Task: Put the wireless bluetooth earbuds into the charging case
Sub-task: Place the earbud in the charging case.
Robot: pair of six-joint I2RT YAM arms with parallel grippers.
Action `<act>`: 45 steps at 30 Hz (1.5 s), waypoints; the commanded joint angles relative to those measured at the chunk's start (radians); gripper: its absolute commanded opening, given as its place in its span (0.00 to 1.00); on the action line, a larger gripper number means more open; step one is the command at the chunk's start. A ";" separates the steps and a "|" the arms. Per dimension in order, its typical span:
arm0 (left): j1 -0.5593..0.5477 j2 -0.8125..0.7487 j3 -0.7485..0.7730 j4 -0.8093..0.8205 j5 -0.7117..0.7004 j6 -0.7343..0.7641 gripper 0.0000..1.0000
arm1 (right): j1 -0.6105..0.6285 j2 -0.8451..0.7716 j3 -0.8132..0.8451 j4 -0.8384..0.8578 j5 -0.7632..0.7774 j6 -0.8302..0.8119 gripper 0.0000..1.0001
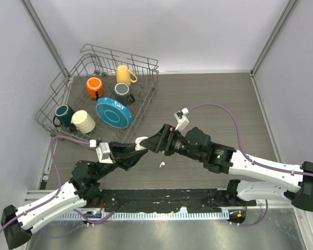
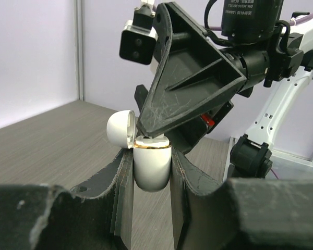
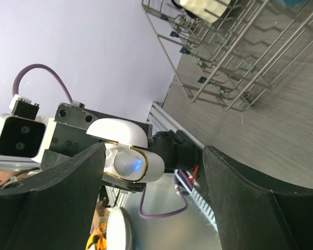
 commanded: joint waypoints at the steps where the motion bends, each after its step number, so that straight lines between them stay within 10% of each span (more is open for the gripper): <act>1: 0.002 0.003 0.029 0.071 0.000 0.006 0.00 | -0.015 0.023 -0.010 0.156 -0.139 0.065 0.79; 25: 0.002 0.012 0.025 0.042 -0.020 -0.020 0.00 | -0.026 0.068 0.042 0.152 -0.260 -0.028 0.20; 45: 0.000 0.020 0.023 0.020 -0.026 -0.046 0.00 | -0.024 0.112 0.174 -0.069 -0.233 -0.216 0.28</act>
